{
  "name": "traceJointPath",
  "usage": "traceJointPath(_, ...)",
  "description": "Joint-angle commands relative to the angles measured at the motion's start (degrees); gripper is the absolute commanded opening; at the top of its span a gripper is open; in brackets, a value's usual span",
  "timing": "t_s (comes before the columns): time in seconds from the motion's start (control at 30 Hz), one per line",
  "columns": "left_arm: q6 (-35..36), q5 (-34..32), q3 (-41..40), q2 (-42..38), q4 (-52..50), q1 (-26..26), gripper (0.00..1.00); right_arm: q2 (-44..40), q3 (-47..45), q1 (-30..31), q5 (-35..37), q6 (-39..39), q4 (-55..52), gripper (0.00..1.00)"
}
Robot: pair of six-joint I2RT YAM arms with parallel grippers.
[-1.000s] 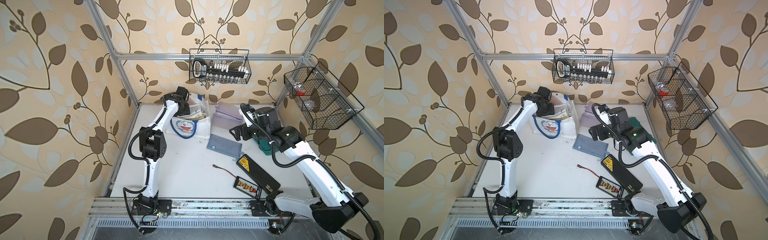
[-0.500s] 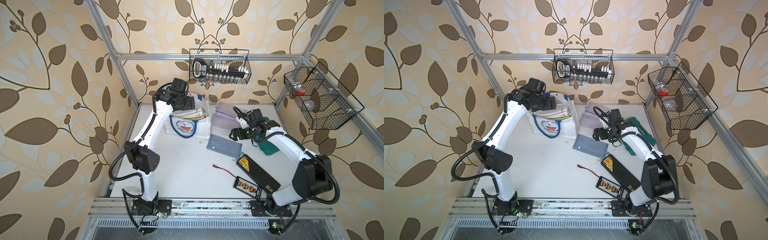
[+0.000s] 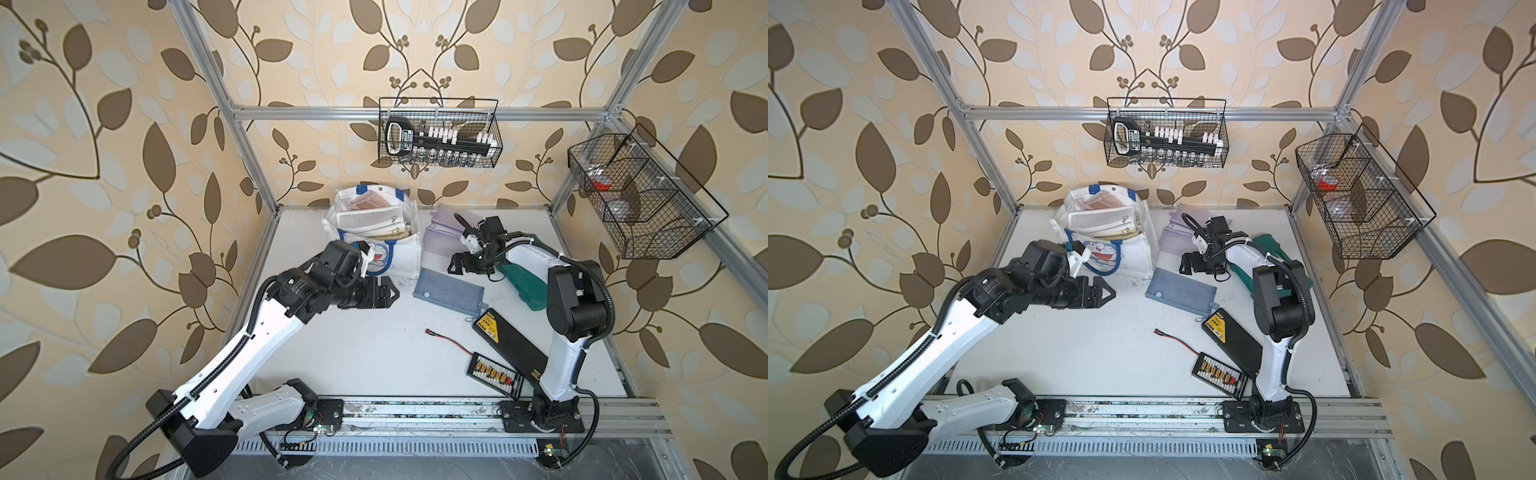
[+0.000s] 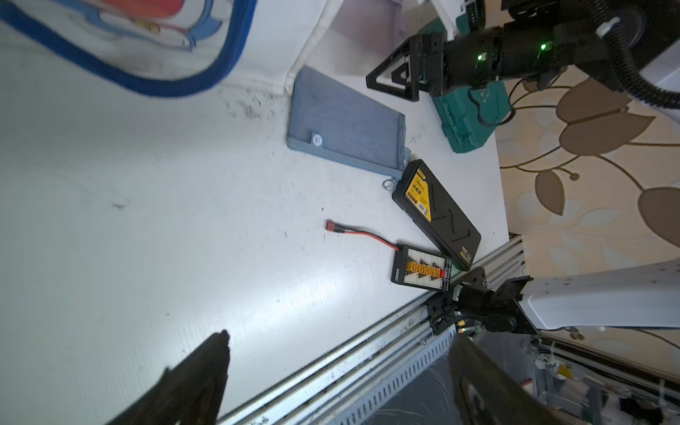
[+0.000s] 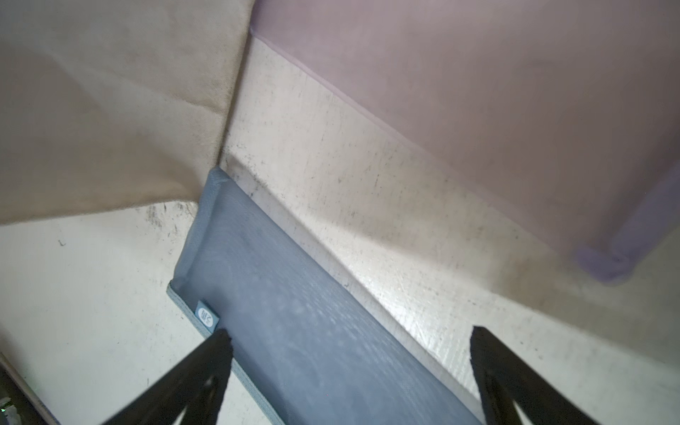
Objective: Put the pencil pouch into the canvas bag
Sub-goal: Move the pencil pouch to the center of the board.
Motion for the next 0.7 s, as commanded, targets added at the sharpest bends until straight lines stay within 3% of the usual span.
traceJointPath(0.0, -10.13, 2.71, -6.92, -4.12, 7.83, -0.69, 0.92, -0.66, -2.73, 0.16, -3.80, 0.65, 1.61, 0.98)
traceJointPath(0.33, -15.65, 3.68, -17.39, 0.92, 17.87, -2.63, 0.89, -3.56, -14.29, 2.54, -7.40, 1.99, 5.38, 0.95)
traceJointPath(0.67, -29.29, 1.14, -32.02, 4.42, 36.62, -2.72, 0.84, -11.32, -24.54, 10.60, -9.84, 7.20, 9.72, 0.86)
